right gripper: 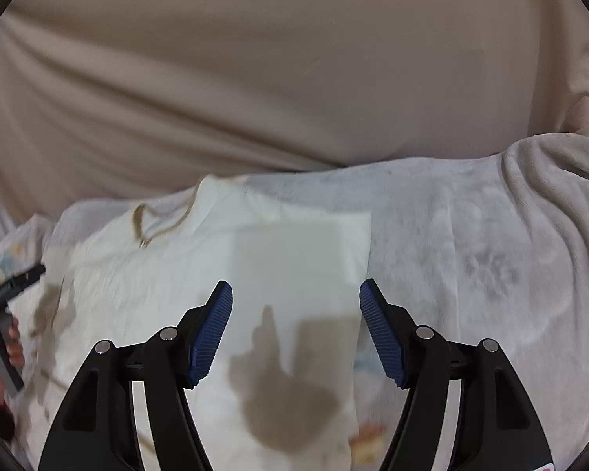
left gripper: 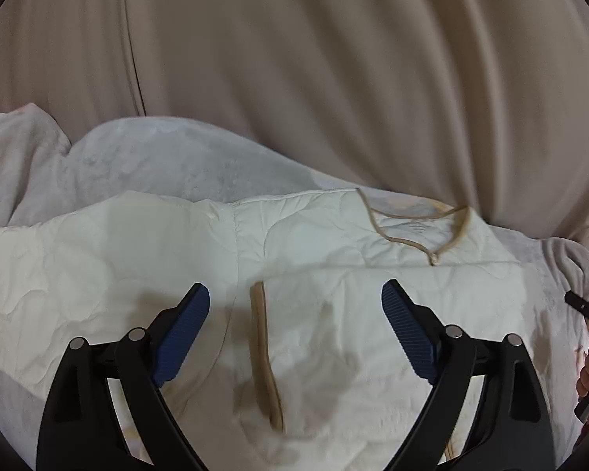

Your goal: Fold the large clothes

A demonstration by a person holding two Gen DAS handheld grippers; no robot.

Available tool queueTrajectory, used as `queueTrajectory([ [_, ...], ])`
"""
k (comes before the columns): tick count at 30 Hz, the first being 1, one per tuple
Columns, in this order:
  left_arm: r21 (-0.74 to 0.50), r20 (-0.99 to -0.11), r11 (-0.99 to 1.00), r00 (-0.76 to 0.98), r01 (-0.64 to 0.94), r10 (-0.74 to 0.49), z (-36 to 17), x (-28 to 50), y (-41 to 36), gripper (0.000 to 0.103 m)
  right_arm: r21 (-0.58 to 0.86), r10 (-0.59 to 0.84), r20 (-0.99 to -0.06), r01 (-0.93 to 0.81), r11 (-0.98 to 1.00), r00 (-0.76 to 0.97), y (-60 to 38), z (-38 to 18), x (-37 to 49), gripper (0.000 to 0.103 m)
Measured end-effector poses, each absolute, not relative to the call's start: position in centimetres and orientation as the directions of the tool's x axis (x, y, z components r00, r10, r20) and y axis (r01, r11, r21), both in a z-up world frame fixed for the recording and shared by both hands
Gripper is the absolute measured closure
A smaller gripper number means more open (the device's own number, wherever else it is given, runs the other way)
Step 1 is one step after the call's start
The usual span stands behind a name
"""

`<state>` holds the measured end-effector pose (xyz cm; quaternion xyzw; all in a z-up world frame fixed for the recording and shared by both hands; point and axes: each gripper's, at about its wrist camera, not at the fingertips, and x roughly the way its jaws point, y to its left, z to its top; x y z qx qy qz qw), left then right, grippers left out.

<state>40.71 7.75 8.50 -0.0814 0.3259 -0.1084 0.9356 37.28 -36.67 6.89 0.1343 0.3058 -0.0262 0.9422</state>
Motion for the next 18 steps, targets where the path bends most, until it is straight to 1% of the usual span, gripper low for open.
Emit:
queueTrajectory([
  [2,-0.257,-0.640,0.959,0.722,0.124,-0.264,7.1,43.1,7.6,0.016,0.279,0.028,-0.601,0.177,0.944,0.799,-37.8,6.2,40.0,0.033],
  [3,-0.286,-0.669,0.952,0.689,0.109,-0.280,6.0,44.3,7.7,0.017,0.295,0.026,-0.618,0.202,0.934,0.786,-38.3,5.5,41.1,0.032],
  [5,-0.320,-0.696,0.944,0.656,0.079,-0.291,4.4,45.7,7.7,0.029,0.315,0.018,-0.656,0.251,0.915,0.755,-38.9,3.7,43.1,0.032],
  [6,-0.323,-0.702,0.943,0.648,0.078,-0.295,3.7,46.2,7.5,0.043,0.323,0.027,-0.674,0.262,0.909,0.738,-38.9,2.8,44.0,0.032],
  [7,-0.320,-0.703,0.944,0.646,0.086,-0.297,3.3,46.4,7.3,0.064,0.333,0.039,-0.686,0.266,0.905,0.726,-38.9,1.9,44.5,0.041],
  [8,-0.309,-0.702,0.946,0.647,0.097,-0.296,3.3,46.6,7.0,0.075,0.347,0.058,-0.684,0.254,0.903,0.727,-38.6,1.4,44.9,0.066],
  [9,-0.304,-0.697,0.947,0.653,0.105,-0.296,3.5,46.6,6.8,0.087,0.347,0.062,-0.672,0.240,0.907,0.737,-38.6,1.7,44.6,0.078],
  [10,-0.302,-0.683,0.946,0.667,0.114,-0.299,3.9,46.4,6.8,0.090,0.345,0.059,-0.645,0.222,0.912,0.761,-38.4,2.2,44.0,0.090],
  [11,-0.294,-0.664,0.948,0.687,0.121,-0.294,4.4,46.1,6.9,0.091,0.339,0.047,-0.599,0.200,0.920,0.800,-38.1,3.4,43.0,0.092],
  [13,-0.265,-0.631,0.955,0.724,0.134,-0.277,5.1,45.8,6.9,0.092,0.368,0.052,-0.540,0.180,0.912,0.840,-38.5,4.1,41.6,0.094],
  [14,-0.241,-0.640,0.962,0.724,0.130,-0.258,4.7,46.1,6.5,0.092,0.365,0.037,-0.554,0.203,0.909,0.832,-38.9,3.5,41.7,0.094],
  [15,-0.214,-0.662,0.969,0.711,0.126,-0.238,3.9,46.5,5.9,0.092,0.327,0.013,-0.605,0.233,0.916,0.796,-38.9,2.5,42.8,0.093],
  [16,-0.183,-0.691,0.976,0.691,0.114,-0.210,2.9,47.0,5.3,0.092,0.290,0.012,-0.665,0.244,0.926,0.747,-38.8,1.0,43.8,0.089],
  [17,-0.163,-0.706,0.980,0.680,0.111,-0.195,2.1,47.3,4.8,0.092,0.273,0.006,-0.680,0.245,0.930,0.733,-38.7,0.3,44.0,0.087],
  [18,-0.146,-0.700,0.983,0.691,0.110,-0.181,1.9,47.1,4.5,0.092,0.268,-0.012,-0.669,0.256,0.929,0.743,-38.6,0.8,43.5,0.086],
])
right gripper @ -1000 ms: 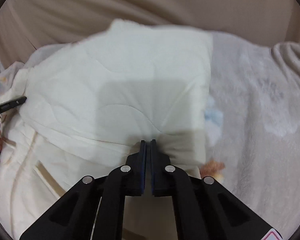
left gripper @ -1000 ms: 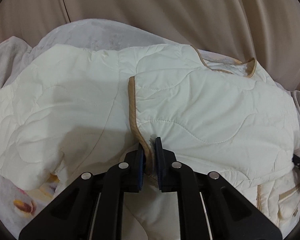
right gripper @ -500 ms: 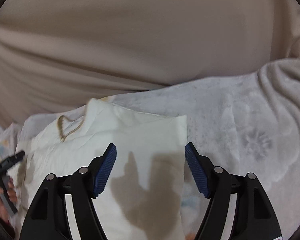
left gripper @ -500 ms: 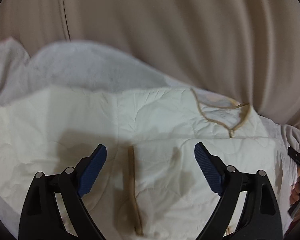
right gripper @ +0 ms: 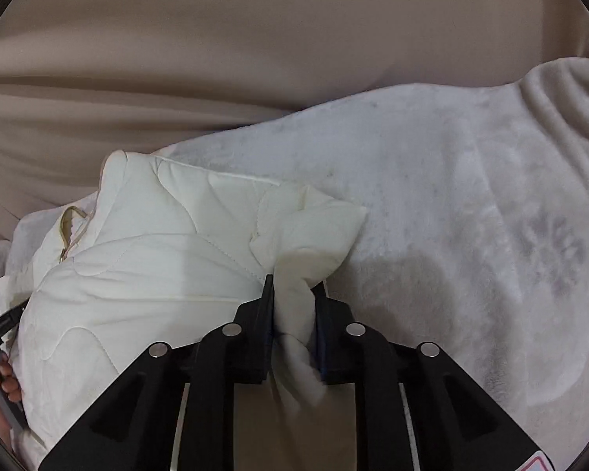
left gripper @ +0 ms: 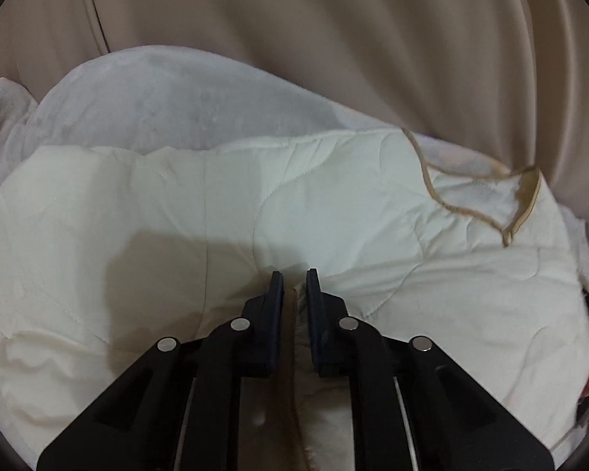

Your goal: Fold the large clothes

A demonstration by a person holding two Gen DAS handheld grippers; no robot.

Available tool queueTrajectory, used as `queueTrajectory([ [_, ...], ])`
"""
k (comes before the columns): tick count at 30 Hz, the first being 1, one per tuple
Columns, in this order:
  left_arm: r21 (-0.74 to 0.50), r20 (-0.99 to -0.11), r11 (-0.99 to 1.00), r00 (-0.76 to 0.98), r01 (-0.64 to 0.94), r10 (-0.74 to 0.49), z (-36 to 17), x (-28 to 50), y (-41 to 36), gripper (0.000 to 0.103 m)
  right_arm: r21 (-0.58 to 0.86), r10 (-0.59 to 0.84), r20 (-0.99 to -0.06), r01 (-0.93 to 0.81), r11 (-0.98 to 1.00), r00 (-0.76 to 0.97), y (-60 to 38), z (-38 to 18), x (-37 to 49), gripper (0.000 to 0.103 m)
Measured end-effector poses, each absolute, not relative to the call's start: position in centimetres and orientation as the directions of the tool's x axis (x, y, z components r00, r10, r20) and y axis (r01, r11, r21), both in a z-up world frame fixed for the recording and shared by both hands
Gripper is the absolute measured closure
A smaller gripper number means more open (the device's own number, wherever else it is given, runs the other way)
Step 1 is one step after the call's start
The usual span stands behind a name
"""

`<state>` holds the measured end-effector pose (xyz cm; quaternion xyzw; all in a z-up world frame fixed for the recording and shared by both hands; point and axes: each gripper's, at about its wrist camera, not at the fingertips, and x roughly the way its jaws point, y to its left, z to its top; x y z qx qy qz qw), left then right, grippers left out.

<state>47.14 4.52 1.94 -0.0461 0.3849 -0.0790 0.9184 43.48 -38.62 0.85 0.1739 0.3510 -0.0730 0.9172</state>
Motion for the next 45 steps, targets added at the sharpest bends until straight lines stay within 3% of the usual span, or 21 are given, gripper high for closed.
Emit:
queueTrajectory([
  [3,-0.234,-0.672,0.966,0.700,0.109,-0.242,3.6,45.5,6.1,0.090,0.290,-0.009,-0.619,0.239,0.927,0.785,-38.7,4.0,40.0,0.079],
  [7,-0.249,-0.605,0.951,0.737,0.182,-0.300,6.7,40.2,8.2,0.073,0.278,0.052,-0.577,0.136,0.951,0.815,-37.7,6.5,33.8,0.079],
  [11,-0.201,-0.666,0.945,0.671,0.257,-0.324,4.9,37.1,6.4,0.071,0.300,0.165,-0.638,0.045,0.953,0.752,-36.6,4.0,30.8,0.085],
  [13,-0.161,-0.725,0.953,0.624,0.257,-0.291,2.0,37.1,5.0,0.071,0.246,0.133,-0.698,0.062,0.967,0.703,-35.7,1.6,31.1,0.087],
  [14,-0.150,-0.742,0.958,0.613,0.246,-0.273,0.4,36.8,5.0,0.070,0.221,0.113,-0.732,0.077,0.972,0.672,-35.5,0.0,31.4,0.095],
  [17,-0.189,-0.731,0.959,0.621,0.213,-0.282,-0.3,36.6,6.2,0.071,0.215,0.098,-0.741,0.097,0.972,0.664,-35.7,-1.2,30.8,0.099],
  [18,-0.233,-0.722,0.953,0.623,0.191,-0.301,0.2,36.2,7.2,0.071,0.223,0.092,-0.742,0.115,0.968,0.664,-35.8,-0.7,30.2,0.099],
  [20,-0.293,-0.692,0.941,0.641,0.170,-0.331,1.6,34.4,9.7,0.071,0.223,0.080,-0.731,0.127,0.967,0.678,-35.8,0.7,28.0,0.086],
  [21,-0.300,-0.678,0.941,0.658,0.160,-0.328,2.2,33.5,10.9,0.071,0.222,0.088,-0.717,0.106,0.969,0.692,-35.2,1.4,26.6,0.085],
  [23,-0.309,-0.647,0.946,0.708,0.097,-0.284,3.7,31.3,14.7,0.065,0.206,0.108,-0.700,0.056,0.977,0.706,-33.6,2.5,23.9,0.085],
  [25,-0.331,-0.633,0.943,0.745,-0.014,-0.211,4.3,29.9,19.3,0.031,0.215,0.150,-0.691,0.003,0.977,0.707,-31.9,3.0,21.4,0.084],
  [26,-0.342,-0.631,0.937,0.755,-0.065,-0.178,4.5,29.4,21.4,0.025,0.219,0.172,-0.689,-0.023,0.975,0.704,-30.9,2.9,20.5,0.083],
  [30,-0.361,-0.675,0.884,0.737,-0.296,-0.029,3.2,29.4,30.0,0.022,0.217,0.220,-0.696,-0.092,0.972,0.684,-27.2,1.6,19.0,0.079],
  [33,-0.397,-0.701,0.823,0.713,-0.405,0.013,1.5,30.5,34.4,0.022,0.178,0.215,-0.703,-0.125,0.976,0.678,-25.5,0.6,18.8,0.075],
  [36,-0.403,-0.704,0.794,0.708,-0.455,0.049,0.5,32.3,36.5,0.025,0.162,0.206,-0.711,-0.128,0.978,0.673,-24.5,-0.4,18.9,0.069],
  [39,-0.433,-0.716,0.760,0.697,-0.484,0.036,-0.5,34.2,37.5,0.057,0.168,0.207,-0.710,-0.123,0.978,0.673,-24.4,-1.0,18.9,0.068],
  [40,-0.438,-0.719,0.752,0.694,-0.492,0.035,-0.7,34.6,37.6,0.079,0.177,0.213,-0.708,-0.122,0.977,0.673,-24.5,-1.2,18.9,0.068],
  [42,-0.429,-0.710,0.763,0.703,-0.483,0.045,0.1,35.3,37.5,0.095,0.181,0.215,-0.703,-0.121,0.976,0.678,-24.6,-1.5,18.8,0.068],
  [45,-0.395,-0.633,0.817,0.769,-0.420,0.089,4.6,35.2,35.2,0.098,0.171,0.209,-0.696,-0.124,0.977,0.687,-24.5,-1.8,18.7,0.066],
])
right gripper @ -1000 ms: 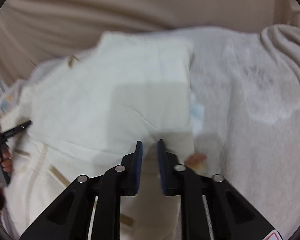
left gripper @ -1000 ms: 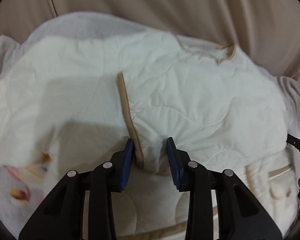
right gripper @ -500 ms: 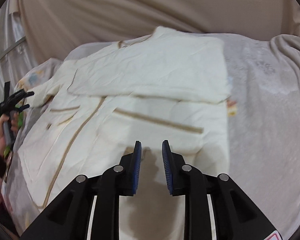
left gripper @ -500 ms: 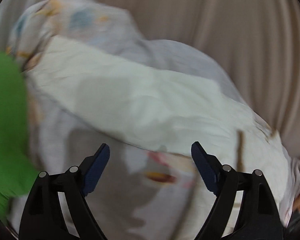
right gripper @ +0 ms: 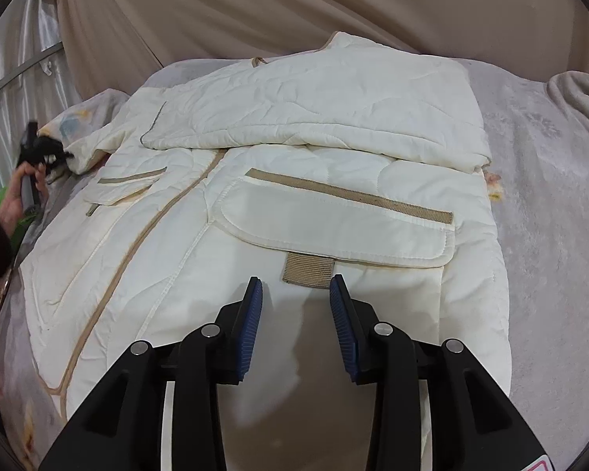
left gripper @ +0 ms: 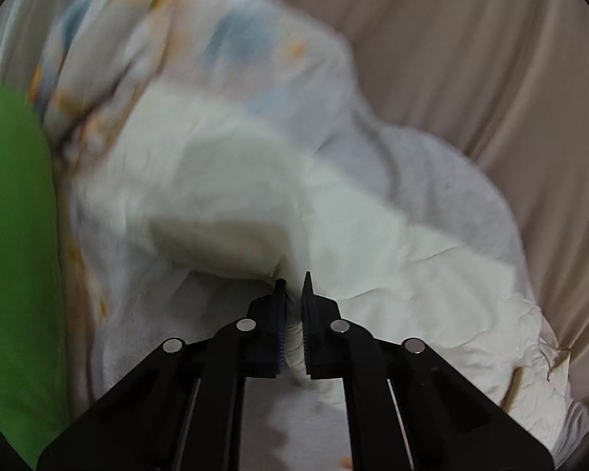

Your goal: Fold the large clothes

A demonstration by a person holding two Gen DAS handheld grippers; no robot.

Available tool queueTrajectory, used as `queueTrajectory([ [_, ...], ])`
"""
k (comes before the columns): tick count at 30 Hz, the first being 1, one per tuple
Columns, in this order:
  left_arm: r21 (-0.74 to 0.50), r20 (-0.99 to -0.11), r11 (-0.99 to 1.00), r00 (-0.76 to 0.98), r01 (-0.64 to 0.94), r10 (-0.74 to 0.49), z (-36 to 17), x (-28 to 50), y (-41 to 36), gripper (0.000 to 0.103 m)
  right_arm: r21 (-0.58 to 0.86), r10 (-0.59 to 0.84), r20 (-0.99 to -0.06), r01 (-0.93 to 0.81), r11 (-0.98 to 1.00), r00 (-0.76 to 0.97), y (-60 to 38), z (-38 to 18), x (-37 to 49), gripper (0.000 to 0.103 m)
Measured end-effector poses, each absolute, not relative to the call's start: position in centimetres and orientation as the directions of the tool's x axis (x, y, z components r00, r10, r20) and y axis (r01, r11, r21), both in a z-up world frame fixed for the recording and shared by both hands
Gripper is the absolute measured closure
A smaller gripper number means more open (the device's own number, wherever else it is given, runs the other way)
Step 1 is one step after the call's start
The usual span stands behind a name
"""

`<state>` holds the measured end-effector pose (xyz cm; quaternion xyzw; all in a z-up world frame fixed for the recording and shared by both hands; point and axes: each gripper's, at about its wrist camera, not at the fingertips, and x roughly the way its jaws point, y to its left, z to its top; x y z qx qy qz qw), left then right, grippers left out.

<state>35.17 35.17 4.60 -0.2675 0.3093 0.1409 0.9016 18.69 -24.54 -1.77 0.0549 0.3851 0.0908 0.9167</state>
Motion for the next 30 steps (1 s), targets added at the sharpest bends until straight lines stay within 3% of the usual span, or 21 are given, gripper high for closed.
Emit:
queueTrajectory([
  [3,-0.326,-0.482,0.909,0.873,-0.259,0.077,12.0,33.8,28.6,0.099,0.172,0.211,-0.689,-0.127,0.977,0.694,-24.4,-1.9,18.6,0.061],
  [6,-0.194,-0.342,0.981,0.938,-0.018,-0.051,18.4,31.3,17.8,0.099,0.176,0.215,-0.684,-0.129,0.976,0.697,-24.3,-2.0,18.6,0.058],
  [8,-0.107,-0.309,0.985,0.937,0.137,-0.164,20.0,29.9,10.3,0.099,0.181,0.220,-0.681,-0.130,0.975,0.699,-24.4,-2.0,18.5,0.058],
  [10,-0.024,-0.347,0.958,0.897,0.284,-0.275,19.2,29.3,2.2,0.097,0.194,0.229,-0.677,-0.129,0.972,0.700,-24.5,-2.0,18.5,0.058],
  [12,0.048,-0.448,0.916,0.828,0.398,-0.337,15.4,29.2,-5.4,0.093,0.213,0.242,-0.670,-0.130,0.968,0.702,-24.8,-2.0,18.4,0.058],
  [15,0.106,-0.615,0.863,0.715,0.493,-0.333,7.3,29.9,-12.1,0.083,0.224,0.243,-0.669,-0.121,0.967,0.703,-25.4,-1.6,18.0,0.055],
  [18,0.064,-0.689,0.861,0.646,0.505,-0.328,2.4,29.8,-12.1,0.081,0.196,0.210,-0.665,-0.104,0.975,0.717,-26.3,-0.7,17.1,0.050],
  [20,-0.019,-0.686,0.861,0.620,0.508,-0.381,2.4,29.0,-9.2,0.057,0.185,0.192,-0.653,-0.092,0.978,0.732,-27.5,0.3,16.6,0.046],
  [21,-0.053,-0.668,0.865,0.627,0.499,-0.402,2.8,28.4,-7.3,0.037,0.182,0.184,-0.644,-0.085,0.980,0.743,-28.2,0.9,16.6,0.045],
  [22,-0.076,-0.645,0.871,0.642,0.486,-0.415,3.4,27.9,-5.5,0.029,0.180,0.173,-0.632,-0.074,0.981,0.756,-28.9,1.6,16.7,0.043],
  [27,-0.099,-0.587,0.925,0.730,0.366,-0.351,6.1,26.4,3.2,0.027,0.181,0.157,-0.566,-0.064,0.981,0.809,-29.3,5.0,20.1,0.038],
  [30,-0.108,-0.599,0.961,0.755,0.255,-0.267,6.1,28.1,6.9,0.027,0.069,0.159,-0.549,-0.145,0.987,0.820,-24.9,6.6,23.7,0.038],
])
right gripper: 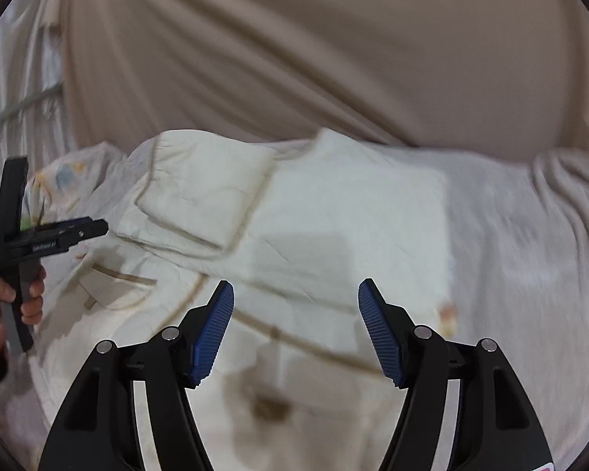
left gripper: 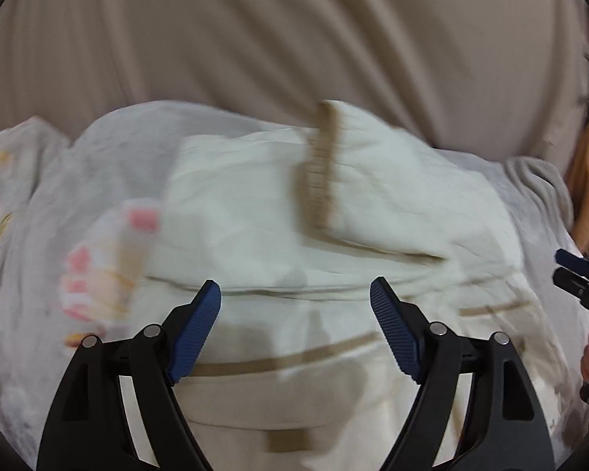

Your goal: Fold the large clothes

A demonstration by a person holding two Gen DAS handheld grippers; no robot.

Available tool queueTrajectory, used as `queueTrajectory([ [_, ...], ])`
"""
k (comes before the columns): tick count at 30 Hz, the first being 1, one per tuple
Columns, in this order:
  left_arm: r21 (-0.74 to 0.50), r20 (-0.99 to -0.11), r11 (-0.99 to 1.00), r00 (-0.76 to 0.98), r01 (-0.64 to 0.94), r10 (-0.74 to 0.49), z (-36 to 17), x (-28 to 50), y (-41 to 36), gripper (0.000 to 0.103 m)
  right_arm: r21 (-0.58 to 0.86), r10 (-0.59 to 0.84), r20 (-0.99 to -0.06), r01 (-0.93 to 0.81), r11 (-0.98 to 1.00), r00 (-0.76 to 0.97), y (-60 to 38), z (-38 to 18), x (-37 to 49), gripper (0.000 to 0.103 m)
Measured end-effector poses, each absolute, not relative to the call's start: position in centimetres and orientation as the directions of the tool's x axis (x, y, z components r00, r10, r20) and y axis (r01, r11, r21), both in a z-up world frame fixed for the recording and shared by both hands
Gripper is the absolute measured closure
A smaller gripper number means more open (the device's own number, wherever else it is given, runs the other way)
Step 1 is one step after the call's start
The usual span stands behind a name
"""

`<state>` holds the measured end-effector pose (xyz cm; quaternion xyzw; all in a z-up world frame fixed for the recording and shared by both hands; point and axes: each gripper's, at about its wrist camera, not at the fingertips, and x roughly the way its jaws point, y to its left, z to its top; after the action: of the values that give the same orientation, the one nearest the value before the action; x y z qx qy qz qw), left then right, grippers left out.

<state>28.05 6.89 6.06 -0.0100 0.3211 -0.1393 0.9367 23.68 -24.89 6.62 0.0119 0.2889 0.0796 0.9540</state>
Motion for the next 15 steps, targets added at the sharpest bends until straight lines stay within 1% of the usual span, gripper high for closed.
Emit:
queueTrajectory([
  [3,-0.086,-0.625,0.982,0.759,0.170,-0.186,4.9,30.5,8.6,0.027,-0.046,0.169,-0.570,-0.237,0.971,0.804,-18.8,6.3,27.9,0.036],
  [5,-0.062,-0.641,0.988,0.754,0.141,-0.148,3.9,31.7,9.1,0.029,-0.134,0.130,-0.604,-0.261,0.956,0.786,-14.9,4.9,30.9,0.037],
  [7,-0.023,-0.654,0.994,0.750,0.108,-0.097,2.6,32.8,8.7,0.029,-0.206,0.072,-0.613,-0.247,0.947,0.787,-12.7,3.8,33.1,0.039],
  [9,-0.001,-0.665,0.997,0.744,0.078,-0.060,1.4,33.6,9.1,0.029,-0.223,0.020,-0.601,-0.192,0.956,0.799,-13.0,3.7,34.9,0.039],
  [10,-0.012,-0.673,0.997,0.737,0.071,-0.061,0.9,34.0,9.5,0.029,-0.189,0.009,-0.592,-0.150,0.970,0.806,-14.4,4.2,35.4,0.039],
  [12,-0.064,-0.685,0.996,0.724,0.061,-0.089,0.2,34.2,10.5,0.029,-0.053,0.010,-0.594,-0.052,0.997,0.804,-19.3,4.9,35.7,0.039],
  [13,-0.083,-0.686,0.995,0.721,0.063,-0.103,0.1,34.2,10.8,0.029,0.028,0.016,-0.604,0.002,1.000,0.797,-22.2,4.9,35.5,0.037],
  [15,-0.131,-0.687,0.988,0.711,0.081,-0.150,-0.1,34.3,11.3,0.029,0.265,0.122,-0.634,0.066,0.962,0.763,-28.8,3.8,34.5,0.035],
])
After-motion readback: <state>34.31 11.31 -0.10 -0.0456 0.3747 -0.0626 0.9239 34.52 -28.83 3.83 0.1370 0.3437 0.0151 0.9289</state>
